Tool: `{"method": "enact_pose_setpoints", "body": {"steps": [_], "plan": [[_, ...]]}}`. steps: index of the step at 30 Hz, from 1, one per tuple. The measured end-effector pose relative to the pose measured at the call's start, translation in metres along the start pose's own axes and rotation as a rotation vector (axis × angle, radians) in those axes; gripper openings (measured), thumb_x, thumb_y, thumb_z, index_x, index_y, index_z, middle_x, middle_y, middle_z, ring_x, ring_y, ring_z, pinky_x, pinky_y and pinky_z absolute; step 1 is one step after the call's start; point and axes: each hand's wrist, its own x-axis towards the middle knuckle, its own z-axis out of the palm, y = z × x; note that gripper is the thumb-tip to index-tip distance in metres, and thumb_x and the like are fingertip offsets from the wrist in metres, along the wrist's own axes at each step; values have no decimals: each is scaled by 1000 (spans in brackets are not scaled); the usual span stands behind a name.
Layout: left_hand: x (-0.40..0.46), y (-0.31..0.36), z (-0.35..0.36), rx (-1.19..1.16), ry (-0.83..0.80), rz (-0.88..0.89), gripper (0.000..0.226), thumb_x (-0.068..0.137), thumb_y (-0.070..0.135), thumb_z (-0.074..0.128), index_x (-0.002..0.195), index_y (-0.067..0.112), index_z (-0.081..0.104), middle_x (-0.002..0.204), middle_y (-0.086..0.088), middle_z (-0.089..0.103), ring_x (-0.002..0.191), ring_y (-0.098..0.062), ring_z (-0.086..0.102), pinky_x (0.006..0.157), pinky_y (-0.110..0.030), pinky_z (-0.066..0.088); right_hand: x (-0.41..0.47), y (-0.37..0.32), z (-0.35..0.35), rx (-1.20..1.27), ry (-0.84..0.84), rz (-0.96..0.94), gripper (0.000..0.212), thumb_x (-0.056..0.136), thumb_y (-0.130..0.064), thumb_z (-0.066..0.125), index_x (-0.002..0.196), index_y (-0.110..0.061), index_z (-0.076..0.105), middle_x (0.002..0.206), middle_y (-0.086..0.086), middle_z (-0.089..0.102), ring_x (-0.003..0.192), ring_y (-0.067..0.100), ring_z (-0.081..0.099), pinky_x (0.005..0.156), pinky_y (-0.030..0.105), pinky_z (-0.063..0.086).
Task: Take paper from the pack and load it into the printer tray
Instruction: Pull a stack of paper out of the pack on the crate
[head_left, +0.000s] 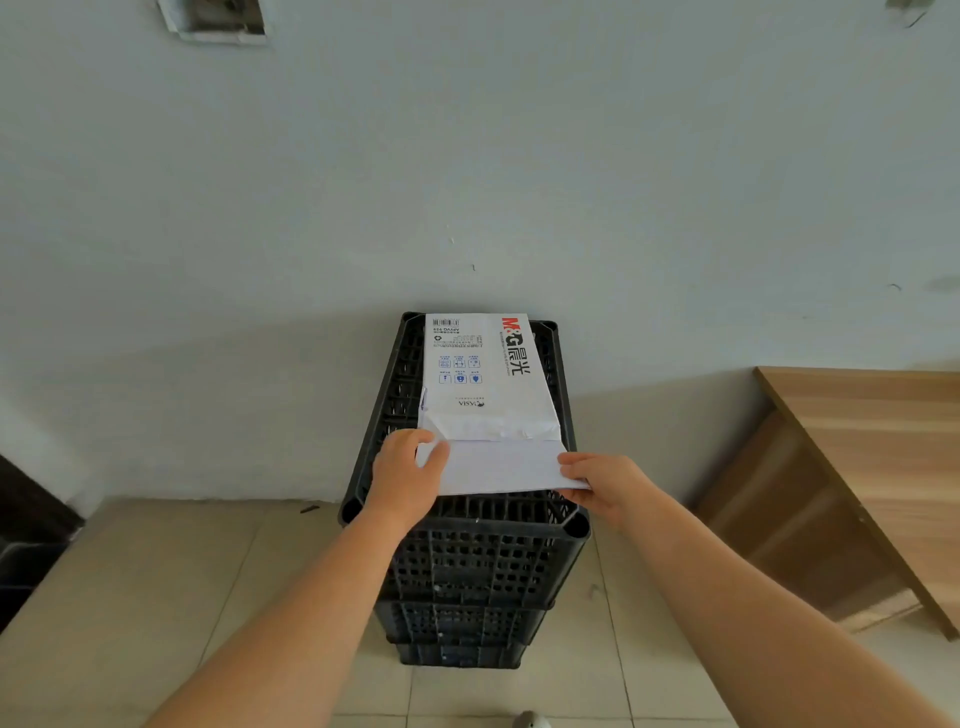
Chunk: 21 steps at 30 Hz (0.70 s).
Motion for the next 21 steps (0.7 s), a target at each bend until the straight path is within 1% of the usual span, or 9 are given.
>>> {"method": "enact_pose_setpoints", "body": {"steps": [3,5,6,9,12,14,16,18,21], "plan": [[-5,11,-7,-399,-163,-386,31,96,37,49,121,18,51,119,-6,54,103,-20,54,89,-38,49,-5,8,-3,-3,3,14,14,89,8,58,91,-2,67,112,17,58,82,23,62,50,24,57],[-11,16,-11,-594,-207,-504,24,97,27,51,117,14,54,111,-8,59,96,-21,57,82,-37,52,-8,13,-5,-22,21,13,16,88,7,61,86,-6,69,116,18,60,88,25,63,53,25,56],[-12,14,-12,-643,-197,-532,25,96,22,52,119,12,55,112,-10,60,98,-23,58,81,-37,53,-12,14,-6,-18,20,9,16,87,7,61,85,-7,69,117,18,60,89,26,63,53,26,56],[-18,9,-15,-735,-149,-576,33,93,9,56,126,12,55,124,-12,56,104,-25,57,76,-36,53,-26,18,-12,-11,-16,-14,17,88,8,59,86,-7,68,112,16,60,88,24,62,56,26,57],[-33,13,-18,-741,-198,-582,36,92,3,55,126,14,58,115,-9,59,94,-22,58,69,-33,50,-42,22,-18,-41,-58,-41,18,87,8,59,87,-8,69,109,15,61,88,24,62,63,28,56],[-48,18,-19,-720,-237,-569,37,92,2,54,126,17,58,108,-5,60,92,-20,59,72,-33,50,-52,25,-22,-74,-69,-52,19,87,7,60,87,-10,69,109,15,62,87,23,63,59,26,56],[-62,21,-19,-733,-248,-561,38,93,3,52,127,19,58,113,-5,59,98,-22,59,81,-34,51,-64,30,-29,-95,-76,-62,20,86,7,62,89,-11,70,109,14,64,87,24,64,57,26,56],[-77,23,-18,-788,-234,-563,40,93,2,51,128,20,58,123,-8,57,106,-26,59,87,-37,51,-77,35,-38,-103,-90,-78,20,85,6,63,91,-11,71,110,15,65,89,25,65,60,27,57],[-101,27,-17,-799,-197,-532,42,93,1,49,131,19,57,130,-9,56,110,-28,59,84,-37,52,-99,43,-51,-113,-125,-118,20,85,6,64,94,-10,71,105,13,65,85,23,66,57,24,58]]}}
